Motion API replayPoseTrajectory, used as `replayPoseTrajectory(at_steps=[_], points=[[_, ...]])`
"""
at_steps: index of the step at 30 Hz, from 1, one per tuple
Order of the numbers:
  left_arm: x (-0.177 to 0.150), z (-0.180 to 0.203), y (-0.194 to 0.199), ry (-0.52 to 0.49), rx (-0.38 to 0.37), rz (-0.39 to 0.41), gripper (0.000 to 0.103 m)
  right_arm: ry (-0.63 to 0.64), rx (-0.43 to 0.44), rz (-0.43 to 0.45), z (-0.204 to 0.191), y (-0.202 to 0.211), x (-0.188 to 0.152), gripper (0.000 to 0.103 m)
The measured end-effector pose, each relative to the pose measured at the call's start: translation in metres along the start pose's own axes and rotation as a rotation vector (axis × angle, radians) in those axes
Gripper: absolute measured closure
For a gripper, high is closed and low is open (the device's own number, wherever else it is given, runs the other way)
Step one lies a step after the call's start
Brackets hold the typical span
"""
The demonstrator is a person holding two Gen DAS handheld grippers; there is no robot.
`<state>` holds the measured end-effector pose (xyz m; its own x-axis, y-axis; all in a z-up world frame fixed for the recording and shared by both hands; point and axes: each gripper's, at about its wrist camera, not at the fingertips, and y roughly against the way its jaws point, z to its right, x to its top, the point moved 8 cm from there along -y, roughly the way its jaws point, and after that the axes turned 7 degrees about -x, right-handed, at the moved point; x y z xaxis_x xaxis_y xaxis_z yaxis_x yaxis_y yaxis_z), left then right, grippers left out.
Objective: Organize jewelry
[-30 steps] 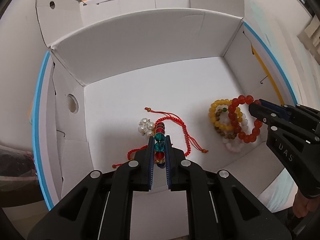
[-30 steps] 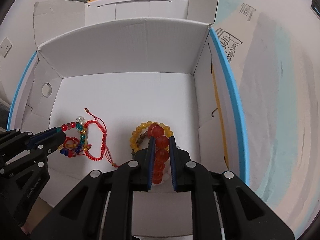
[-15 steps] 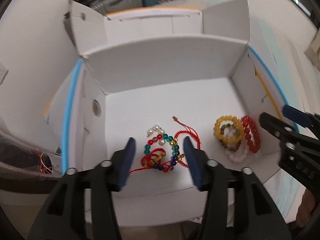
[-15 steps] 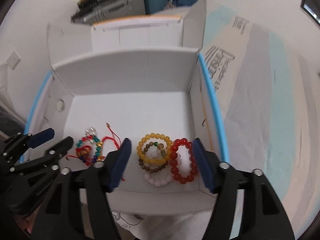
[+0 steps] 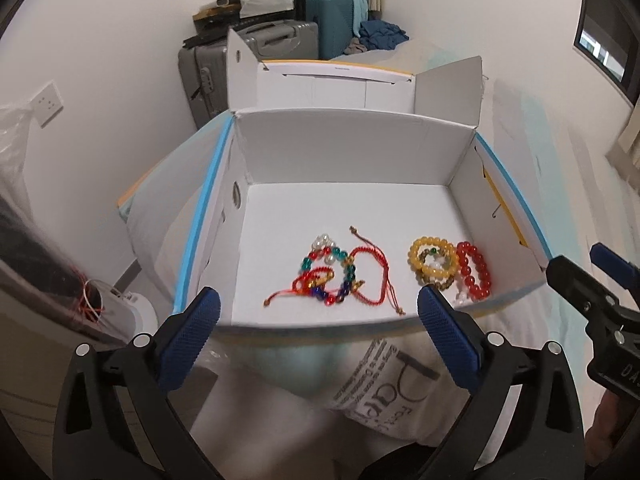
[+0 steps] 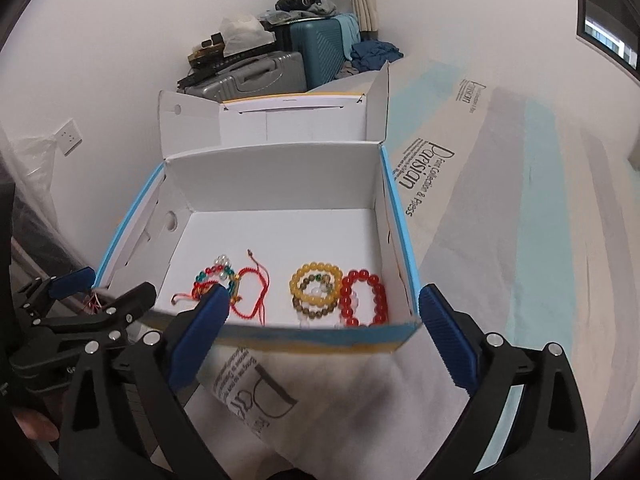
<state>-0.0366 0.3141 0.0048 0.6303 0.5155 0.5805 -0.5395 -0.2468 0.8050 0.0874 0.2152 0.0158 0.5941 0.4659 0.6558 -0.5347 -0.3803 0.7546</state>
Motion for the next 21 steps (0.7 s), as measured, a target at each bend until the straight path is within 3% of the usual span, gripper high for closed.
replayPoseTrajectory(at_steps=[13,21], points=[[-0.044,-0.002,0.013,-0.011,-0.016,0.006,0.006,0.006,0.004,-0.012,-0.003,0.003,-0.052,0.010],[-0.053,-0.002,0.013,-0.033,0.001,0.012,0.006,0.012,-0.025,0.013,-0.002,0.007,-0.062,0.010]])
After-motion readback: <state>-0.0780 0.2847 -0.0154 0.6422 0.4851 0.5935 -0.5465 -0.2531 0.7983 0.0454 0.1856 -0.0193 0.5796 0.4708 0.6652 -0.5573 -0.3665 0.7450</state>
